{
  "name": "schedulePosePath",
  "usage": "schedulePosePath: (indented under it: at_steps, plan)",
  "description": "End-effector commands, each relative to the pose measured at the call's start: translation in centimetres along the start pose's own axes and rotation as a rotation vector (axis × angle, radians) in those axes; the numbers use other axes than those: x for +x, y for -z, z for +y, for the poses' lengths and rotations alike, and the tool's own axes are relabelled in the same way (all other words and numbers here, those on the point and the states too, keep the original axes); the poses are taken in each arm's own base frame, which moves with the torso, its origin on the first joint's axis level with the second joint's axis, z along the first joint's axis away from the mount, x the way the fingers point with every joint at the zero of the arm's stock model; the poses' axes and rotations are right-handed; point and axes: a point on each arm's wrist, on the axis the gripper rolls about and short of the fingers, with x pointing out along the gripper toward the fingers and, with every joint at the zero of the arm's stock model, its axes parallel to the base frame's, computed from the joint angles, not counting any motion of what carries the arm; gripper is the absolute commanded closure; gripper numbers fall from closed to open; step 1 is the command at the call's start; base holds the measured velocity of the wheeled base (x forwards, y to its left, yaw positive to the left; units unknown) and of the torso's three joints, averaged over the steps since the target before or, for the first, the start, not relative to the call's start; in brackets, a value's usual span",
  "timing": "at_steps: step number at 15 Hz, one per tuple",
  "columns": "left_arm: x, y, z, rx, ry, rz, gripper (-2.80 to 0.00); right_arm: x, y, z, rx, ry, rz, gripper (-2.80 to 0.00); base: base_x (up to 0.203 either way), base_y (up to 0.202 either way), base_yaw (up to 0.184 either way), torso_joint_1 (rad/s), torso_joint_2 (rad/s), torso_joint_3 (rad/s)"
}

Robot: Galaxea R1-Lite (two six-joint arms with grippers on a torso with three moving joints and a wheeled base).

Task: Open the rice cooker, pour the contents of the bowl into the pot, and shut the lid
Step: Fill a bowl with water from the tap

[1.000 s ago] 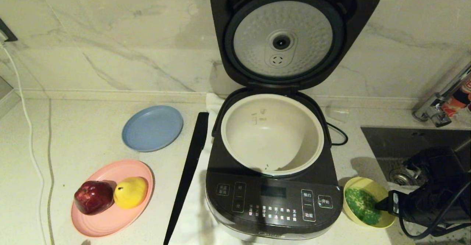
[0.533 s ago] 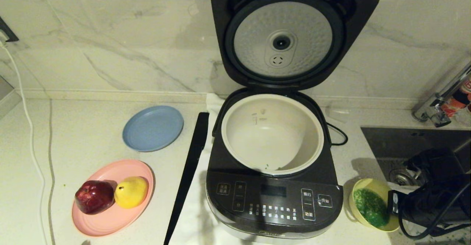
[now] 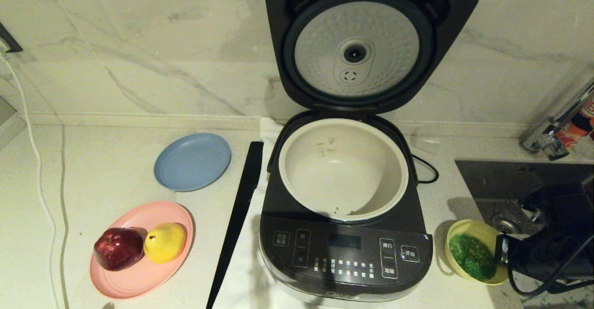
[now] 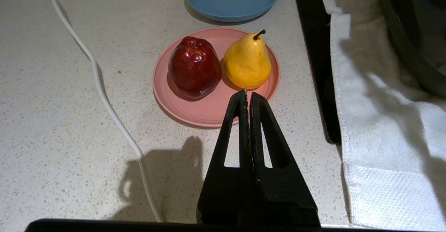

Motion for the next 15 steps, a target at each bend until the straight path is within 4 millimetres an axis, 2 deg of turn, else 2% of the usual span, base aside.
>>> schedulePosePath:
  at_steps: [1,6,8,11,15]
  plan:
    - [0.1,0.3,0.0,0.001,0.001,0.008,0.0,-1.3,-1.3,-1.0,0.048,0.006,-0.07,0.0,0.0,0.0,0.0,0.0,0.0,0.0]
    - [0.1,0.2,0.0,0.001,0.001,0.008,0.0,-3.1,-4.7,-5.2,0.208,0.028,-0.135,0.0,0.0,0.0,0.0,0.0,0.0,0.0]
    - [0.1,0.2,0.0,0.001,0.001,0.007,0.0,-3.6,-6.5,-7.5,0.289,0.021,-0.133,0.0,0.0,0.0,0.0,0.0,0.0,0.0]
    - [0.1,0.2,0.0,0.001,0.002,0.007,0.0,-3.1,-9.5,-12.1,0.425,0.052,-0.137,0.0,0.0,0.0,0.0,0.0,0.0,0.0]
    - [0.1,0.2,0.0,0.001,0.001,0.007,0.0,-2.1,-11.7,-19.1,0.584,0.078,-0.15,0.0,0.0,0.0,0.0,0.0,0.0,0.0]
